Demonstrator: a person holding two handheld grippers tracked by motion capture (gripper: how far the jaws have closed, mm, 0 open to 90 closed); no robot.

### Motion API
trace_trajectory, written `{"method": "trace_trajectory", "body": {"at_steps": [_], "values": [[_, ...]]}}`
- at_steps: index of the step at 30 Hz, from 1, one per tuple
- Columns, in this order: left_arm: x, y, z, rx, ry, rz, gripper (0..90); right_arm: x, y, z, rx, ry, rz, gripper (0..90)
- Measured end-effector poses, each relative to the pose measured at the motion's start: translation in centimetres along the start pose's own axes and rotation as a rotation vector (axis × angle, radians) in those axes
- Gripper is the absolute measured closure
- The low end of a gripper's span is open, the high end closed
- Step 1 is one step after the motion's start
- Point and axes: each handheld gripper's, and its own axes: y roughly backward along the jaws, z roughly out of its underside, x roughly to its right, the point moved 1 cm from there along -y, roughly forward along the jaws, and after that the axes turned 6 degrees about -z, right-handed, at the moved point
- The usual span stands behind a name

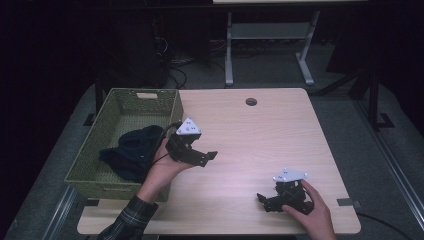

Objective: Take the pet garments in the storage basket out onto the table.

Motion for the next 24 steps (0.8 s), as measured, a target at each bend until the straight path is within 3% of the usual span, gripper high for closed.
{"method": "trace_trajectory", "body": {"at_steps": [9,24], "values": [[-1.3,1.2,0.1,0.014,0.038,-0.015,14.4,0.0,0.0,0.0,0.000,0.000,0.000,0.0],[-3.4,2.9,0.8,-0.003,0.051,-0.042,14.4,0.0,0.0,0.0,0.001,0.001,0.000,0.0]]}}
